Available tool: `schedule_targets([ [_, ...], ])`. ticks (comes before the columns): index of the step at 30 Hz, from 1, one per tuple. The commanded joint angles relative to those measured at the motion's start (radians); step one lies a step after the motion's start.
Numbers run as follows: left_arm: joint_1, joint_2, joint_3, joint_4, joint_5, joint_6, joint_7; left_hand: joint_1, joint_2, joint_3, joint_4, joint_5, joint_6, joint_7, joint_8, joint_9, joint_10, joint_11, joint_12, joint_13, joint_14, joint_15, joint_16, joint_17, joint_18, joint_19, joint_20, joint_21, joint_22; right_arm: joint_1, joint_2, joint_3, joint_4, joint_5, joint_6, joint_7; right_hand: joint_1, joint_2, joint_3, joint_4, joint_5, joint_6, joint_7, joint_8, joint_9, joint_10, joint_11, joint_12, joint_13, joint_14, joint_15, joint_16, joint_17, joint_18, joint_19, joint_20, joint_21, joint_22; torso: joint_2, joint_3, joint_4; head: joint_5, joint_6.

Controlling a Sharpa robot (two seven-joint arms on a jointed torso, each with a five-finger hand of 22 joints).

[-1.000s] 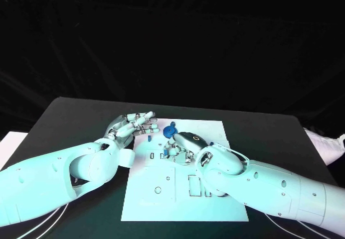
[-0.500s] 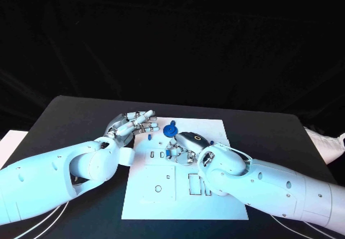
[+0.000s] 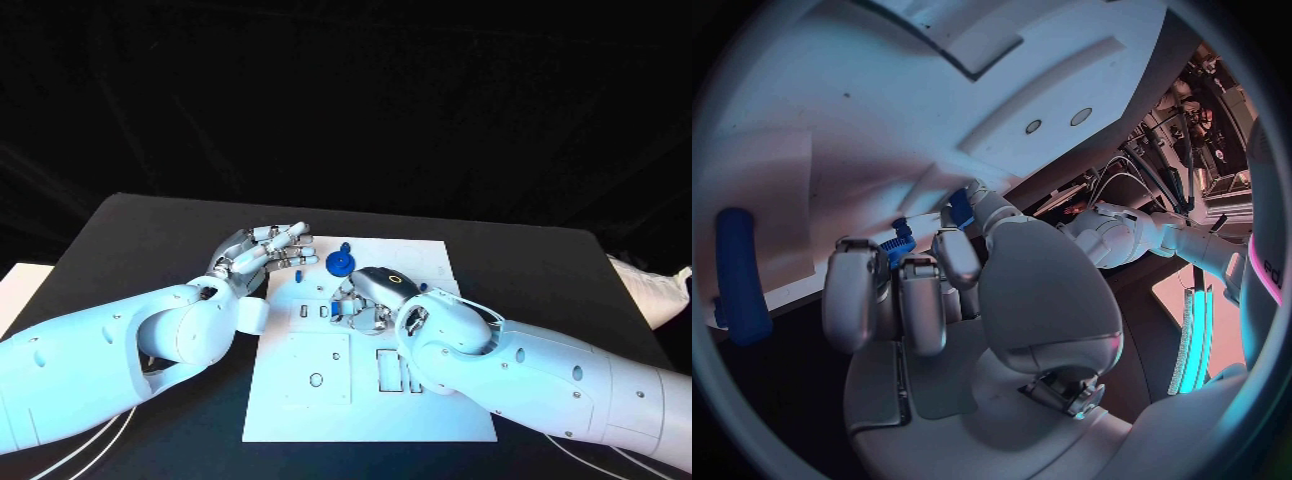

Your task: Assemble the parts on the task board

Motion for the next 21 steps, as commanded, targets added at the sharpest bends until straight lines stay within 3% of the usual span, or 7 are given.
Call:
schedule_targets([
  [1,0.001,0.002,0.001,0.002,0.001,0.020,0.007,0.003,0.003,0.000,-0.006,-0.004,-0.005,0.005,-0.004,-0.001,-0.003,0.004,-0.003,-0.002,-0.003,0.007,-0.006,0.001,0.001,0.002,0.006,-0.005,-0.001,-0.010,-0.001,-0.008,-0.012,-0.015,0.036,-0.052,-0.001,-0.019,-0.009,0.003,-0.003,-0.021,0.007,-0.005,-0.004,-0.015,0.005,-0.020,-0.010,0.082,0.009,-0.006,0.158,-0.005,-0.002,0.011,-0.008,-0.004,0.000,0.0000,0.0004,-0.001,0.001],
  [12,0.001,0.004,0.001,0.001,0.001,0.023,0.002,0.005,0.005,0.000,-0.010,-0.004,-0.005,0.005,-0.005,-0.001,-0.003,0.004,-0.004,-0.002,-0.003,0.007,-0.009,0.002,0.001,0.001,0.006,-0.006,-0.002,-0.010,-0.001,-0.008,-0.010,-0.020,-0.023,-0.044,0.001,-0.034,-0.024,0.013,-0.007,-0.053,0.013,-0.006,-0.010,-0.031,0.012,-0.043,-0.029,0.081,0.015,-0.010,0.153,-0.003,-0.005,0.019,-0.012,-0.011,0.000,0.0005,0.0002,-0.003,0.002],
  [21,0.001,0.005,0.001,-0.003,-0.012,0.028,-0.019,0.005,0.006,-0.002,-0.018,-0.004,-0.010,0.003,-0.010,-0.001,-0.010,0.004,-0.011,-0.004,0.011,0.004,-0.005,0.010,0.003,0.010,0.005,-0.003,-0.002,-0.012,-0.022,-0.008,0.027,-0.014,-0.166,0.014,-0.004,-0.077,-0.079,0.056,-0.011,-0.102,0.024,-0.005,-0.011,-0.042,0.022,-0.051,-0.041,0.077,0.024,-0.019,0.138,-0.002,-0.007,0.027,-0.015,-0.014,0.000,0.0012,-0.0011,-0.003,0.005],
])
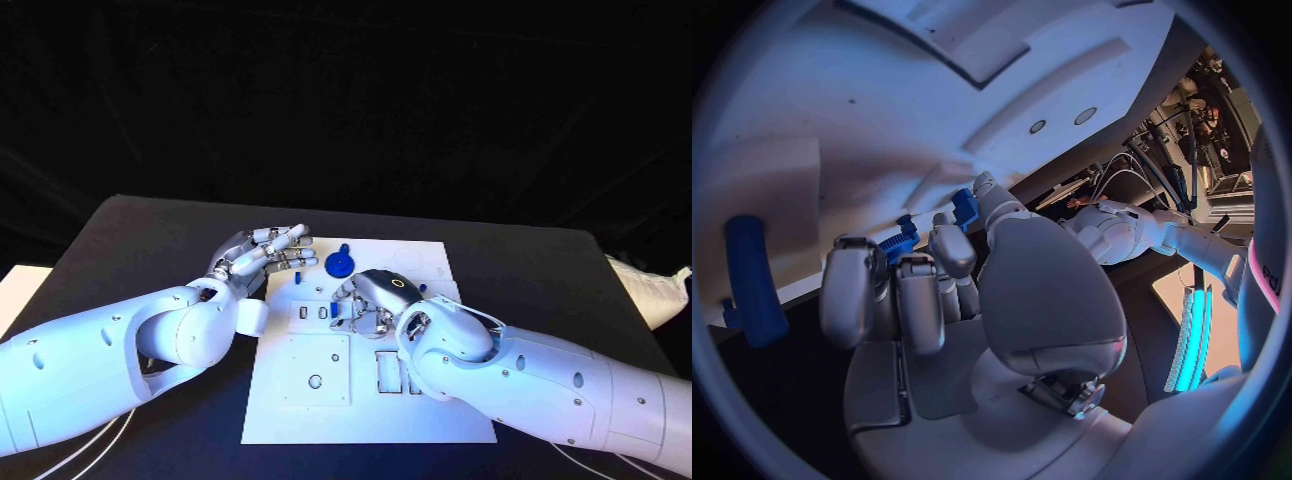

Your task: Assemble the parts on the task board

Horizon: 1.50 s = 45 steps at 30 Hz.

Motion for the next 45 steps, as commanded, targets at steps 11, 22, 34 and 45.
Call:
schedule_targets([
  [11,0.001,0.006,0.001,-0.027,-0.172,0.040,-0.168,-0.020,0.020,-0.005,-0.017,-0.004,0.078,-0.065,0.019,0.007,0.165,-0.085,0.044,0.023,0.370,-0.112,0.240,0.202,0.005,0.320,-0.108,0.256,0.130,0.001,-0.106,0.030,0.117,0.097,-0.231,0.220,0.060,-0.022,-0.121,0.125,0.009,-0.038,0.008,0.003,0.004,-0.015,0.009,0.003,-0.009,0.077,0.016,-0.007,0.137,-0.002,-0.001,0.013,-0.007,-0.004,-0.013,0.0077,-0.0097,0.006,0.005],
  [22,0.073,0.009,0.001,-0.047,-0.664,0.232,-0.679,-0.151,-0.003,-0.065,0.117,-0.011,0.150,-0.136,0.148,0.080,0.259,-0.172,0.505,0.385,0.473,-0.168,1.287,1.248,-0.064,0.426,-0.172,0.825,0.745,0.054,-0.310,0.053,0.174,0.495,-0.113,0.366,0.114,0.029,-0.110,0.117,0.048,-0.024,0.004,0.009,0.007,-0.023,0.004,-0.004,-0.019,0.074,0.013,-0.016,0.124,0.000,-0.006,0.010,-0.012,-0.012,-0.044,0.0247,-0.0312,0.032,-0.008],
  [34,0.153,0.119,0.001,-0.125,-1.050,0.404,-1.033,-0.224,0.045,-0.197,0.181,-0.057,0.080,-0.187,0.436,0.310,0.293,-0.199,1.090,0.998,0.507,-0.210,1.408,1.387,-0.112,0.513,-0.200,1.062,1.090,0.078,-0.376,0.055,0.150,0.591,-0.097,0.373,0.117,0.035,-0.112,0.114,0.056,-0.017,0.002,0.012,0.008,-0.020,0.003,0.001,-0.017,0.074,0.012,-0.016,0.124,0.000,-0.005,0.009,-0.012,-0.011,-0.058,0.0365,-0.0453,0.049,-0.013],
  [45,0.164,0.230,-0.001,-0.204,-1.202,0.508,-1.094,-0.254,0.050,-0.258,0.183,-0.083,0.043,-0.197,0.515,0.399,0.310,-0.211,1.128,1.046,0.507,-0.219,1.408,1.387,-0.130,0.558,-0.213,1.111,1.183,0.079,-0.372,0.055,0.137,0.596,-0.078,0.358,0.117,0.034,-0.116,0.112,0.060,-0.014,0.001,0.013,0.008,-0.021,0.002,-0.003,-0.021,0.073,0.011,-0.019,0.119,0.001,-0.007,0.009,-0.014,-0.016,-0.056,0.0348,-0.0459,0.052,-0.023],
])
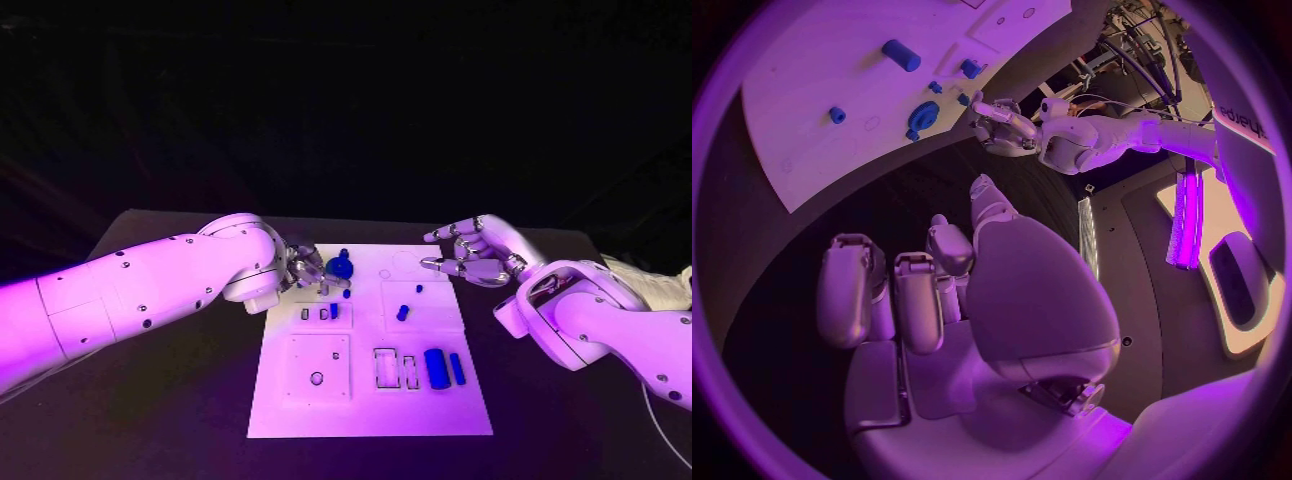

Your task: Assemble the parts on the task board

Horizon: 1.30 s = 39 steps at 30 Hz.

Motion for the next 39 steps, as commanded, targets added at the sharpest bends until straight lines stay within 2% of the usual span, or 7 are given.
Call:
schedule_targets([
  [1,0.004,0.018,0.000,-0.015,-0.099,0.097,-0.058,-0.013,0.003,-0.013,0.000,-0.005,-0.013,-0.003,0.013,0.015,0.007,-0.004,0.008,0.008,0.104,-0.007,0.003,0.263,-0.020,0.029,-0.004,0.007,0.010,0.000,0.003,0.000,-0.002,0.013,0.028,0.003,0.003,0.001,-0.003,-0.004,0.008,0.009,0.000,0.007,0.001,-0.005,-0.004,-0.003,-0.001,0.073,0.004,-0.005,0.117,0.001,-0.004,-0.002,-0.006,-0.001,0.001,-0.0019,-0.0028,0.001,-0.005],
  [7,0.006,0.040,-0.001,-0.027,-0.110,0.152,-0.066,-0.020,0.007,-0.028,0.000,-0.006,-0.022,-0.006,0.030,0.037,0.012,-0.007,0.017,0.019,0.104,-0.010,0.003,0.263,-0.022,0.034,-0.007,0.014,0.023,0.000,0.005,0.000,-0.005,0.012,0.032,-0.005,0.003,0.001,-0.004,-0.005,0.010,0.010,0.000,0.007,0.001,-0.006,-0.004,-0.004,-0.002,0.072,0.004,-0.005,0.116,0.001,-0.005,-0.002,-0.007,-0.003,0.001,-0.0013,-0.0010,-0.004,-0.009],
  [12,0.006,0.057,-0.006,-0.038,-0.113,0.187,-0.070,-0.022,0.007,-0.034,0.000,-0.006,-0.024,-0.007,0.037,0.045,0.014,-0.008,0.020,0.024,0.104,-0.011,0.003,0.263,-0.024,0.036,-0.008,0.017,0.029,0.000,0.009,0.000,-0.008,0.012,0.036,-0.010,0.002,0.001,-0.005,-0.005,0.012,0.010,-0.001,0.007,0.001,-0.006,-0.004,-0.005,-0.002,0.072,0.004,-0.006,0.114,0.002,-0.005,-0.002,-0.008,-0.005,0.001,-0.0022,-0.0006,-0.006,-0.014],
  [21,0.006,0.070,-0.012,-0.044,-0.113,0.212,-0.073,-0.019,0.013,-0.037,-0.001,-0.005,-0.027,-0.009,0.046,0.057,0.017,-0.010,0.025,0.030,0.104,-0.012,0.003,0.263,-0.025,0.038,-0.009,0.020,0.035,0.000,0.013,0.000,-0.013,0.011,0.046,-0.019,0.000,0.002,-0.007,-0.004,0.015,0.011,-0.001,0.007,0.001,-0.007,-0.004,-0.006,-0.004,0.072,0.003,-0.007,0.113,0.002,-0.007,-0.003,-0.010,-0.008,0.001,-0.0021,0.0007,-0.008,-0.018],
  [31,0.006,0.080,-0.013,-0.046,-0.113,0.219,-0.073,0.022,0.036,-0.030,-0.006,-0.001,-0.040,-0.010,0.065,0.087,0.019,-0.011,0.029,0.036,0.104,-0.013,0.003,0.263,-0.026,0.040,-0.010,0.023,0.041,0.000,0.018,0.000,-0.019,0.011,0.058,-0.027,-0.001,0.002,-0.009,-0.004,0.018,0.011,-0.001,0.007,0.001,-0.008,-0.004,-0.008,-0.006,0.071,0.003,-0.008,0.112,0.002,-0.007,-0.003,-0.010,-0.009,0.001,-0.0018,0.0007,-0.006,-0.021],
  [39,0.005,0.092,-0.014,-0.054,-0.113,0.214,-0.074,0.074,0.066,-0.001,-0.010,0.015,-0.054,-0.010,0.076,0.116,0.019,-0.011,0.029,0.040,0.104,-0.012,0.003,0.263,-0.026,0.041,-0.009,0.025,0.047,0.000,0.021,0.000,-0.022,0.010,0.068,-0.034,-0.002,0.002,-0.010,-0.003,0.020,0.011,-0.001,0.007,0.001,-0.010,-0.004,-0.012,-0.009,0.071,0.003,-0.009,0.110,0.003,-0.009,-0.003,-0.012,-0.012,0.002,-0.0023,0.0003,-0.009,-0.025],
])
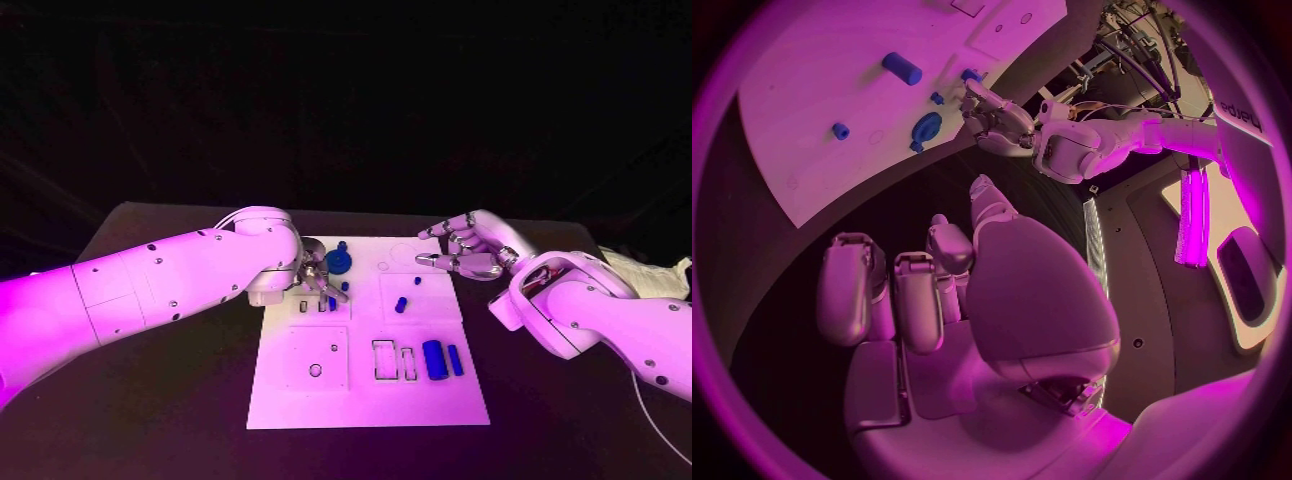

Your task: Assemble the parts on the task board

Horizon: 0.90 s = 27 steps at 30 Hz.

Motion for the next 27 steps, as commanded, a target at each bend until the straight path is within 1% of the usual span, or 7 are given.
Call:
schedule_targets([
  [1,0.003,0.008,-0.001,-0.003,-0.005,0.016,-0.003,0.015,0.001,0.011,-0.001,0.007,-0.009,0.000,0.006,0.006,0.008,0.000,0.006,0.002,0.105,-0.004,0.003,0.263,-0.011,0.038,-0.005,0.004,0.046,0.000,0.002,0.000,-0.001,-0.004,0.025,-0.008,-0.002,0.002,-0.008,-0.001,0.005,0.008,0.002,0.003,0.002,-0.007,-0.001,-0.002,-0.001,0.071,0.003,-0.005,0.111,0.003,-0.005,0.001,-0.004,-0.001,0.001,-0.0006,-0.0003,-0.003,-0.002],
  [11,0.002,0.018,-0.003,-0.012,-0.005,0.028,-0.004,0.043,0.001,0.030,-0.006,0.009,-0.015,0.000,0.010,0.020,0.009,-0.001,0.007,0.004,0.105,-0.004,0.003,0.263,-0.012,0.039,-0.005,0.006,0.052,0.000,0.006,0.000,-0.002,-0.006,0.037,-0.013,-0.002,0.002,-0.008,-0.001,0.005,0.008,0.002,0.003,0.002,-0.009,-0.001,-0.004,-0.003,0.071,0.003,-0.005,0.110,0.003,-0.006,0.001,-0.004,-0.002,0.001,0.0001,0.0002,-0.003,-0.008],
  [16,0.002,0.020,-0.003,-0.014,-0.005,0.038,-0.005,0.108,0.005,0.080,-0.032,0.011,-0.023,-0.005,0.008,0.030,0.008,-0.005,0.005,0.005,0.105,-0.007,0.003,0.263,-0.012,0.038,-0.008,0.006,0.052,0.000,0.006,0.000,-0.002,-0.006,0.040,-0.014,-0.003,0.002,-0.009,-0.001,0.006,0.008,0.002,0.003,0.002,-0.010,-0.001,-0.006,-0.004,0.071,0.003,-0.006,0.109,0.003,-0.006,0.001,-0.004,-0.003,0.000,0.0001,-0.0001,-0.003,-0.010],
  [18,0.002,0.020,-0.004,-0.013,-0.005,0.040,-0.005,0.183,0.018,0.137,-0.070,0.025,-0.035,-0.013,-0.002,0.030,0.004,-0.012,0.001,0.004,0.105,-0.013,0.003,0.263,-0.011,0.037,-0.012,0.004,0.051,0.000,0.006,0.000,-0.002,-0.006,0.041,-0.014,-0.003,0.002,-0.009,-0.001,0.006,0.008,0.002,0.003,0.002,-0.010,-0.001,-0.006,-0.004,0.071,0.003,-0.006,0.109,0.003,-0.006,0.001,-0.004,-0.003,0.001,0.0000,-0.0004,-0.004,-0.011],
  [20,0.002,0.018,-0.004,-0.012,-0.004,0.042,-0.005,0.245,0.015,0.193,-0.103,0.076,-0.048,-0.014,-0.016,0.027,-0.004,-0.015,-0.008,0.000,0.105,-0.017,0.003,0.263,-0.011,0.036,-0.017,0.002,0.048,0.000,0.006,0.000,-0.002,-0.006,0.042,-0.014,-0.003,0.003,-0.009,-0.001,0.006,0.009,0.002,0.003,0.002,-0.009,-0.002,-0.005,-0.003,0.071,0.003,-0.006,0.108,0.003,-0.006,0.001,-0.005,-0.003,0.001,-0.0001,-0.0003,-0.005,-0.012],
  [23,0.002,0.015,-0.003,-0.008,0.001,0.043,-0.004,0.289,-0.025,0.305,-0.120,0.115,-0.056,-0.002,-0.037,0.023,-0.011,-0.007,-0.024,-0.009,0.105,-0.012,0.003,0.263,-0.011,0.035,-0.017,0.000,0.046,-0.001,0.007,0.000,-0.003,-0.006,0.043,-0.014,-0.003,0.003,-0.010,-0.001,0.007,0.009,0.002,0.003,0.002,-0.009,-0.002,-0.005,-0.003,0.070,0.003,-0.007,0.108,0.003,-0.006,0.001,-0.005,-0.003,0.001,-0.0004,-0.0004,-0.006,-0.013],
  [27,0.002,0.009,-0.003,-0.002,0.008,0.028,-0.002,0.249,-0.133,0.543,-0.096,0.115,-0.048,0.009,-0.044,0.038,-0.005,-0.005,-0.034,-0.015,0.105,-0.002,0.003,0.263,-0.009,0.034,-0.010,-0.002,0.047,-0.001,0.007,0.000,-0.003,-0.006,0.044,-0.014,-0.003,0.003,-0.010,-0.001,0.007,0.009,0.002,0.003,0.002,-0.009,-0.002,-0.005,-0.003,0.070,0.003,-0.007,0.108,0.003,-0.006,0.001,-0.005,-0.003,0.001,0.0000,0.0003,-0.007,-0.015],
])
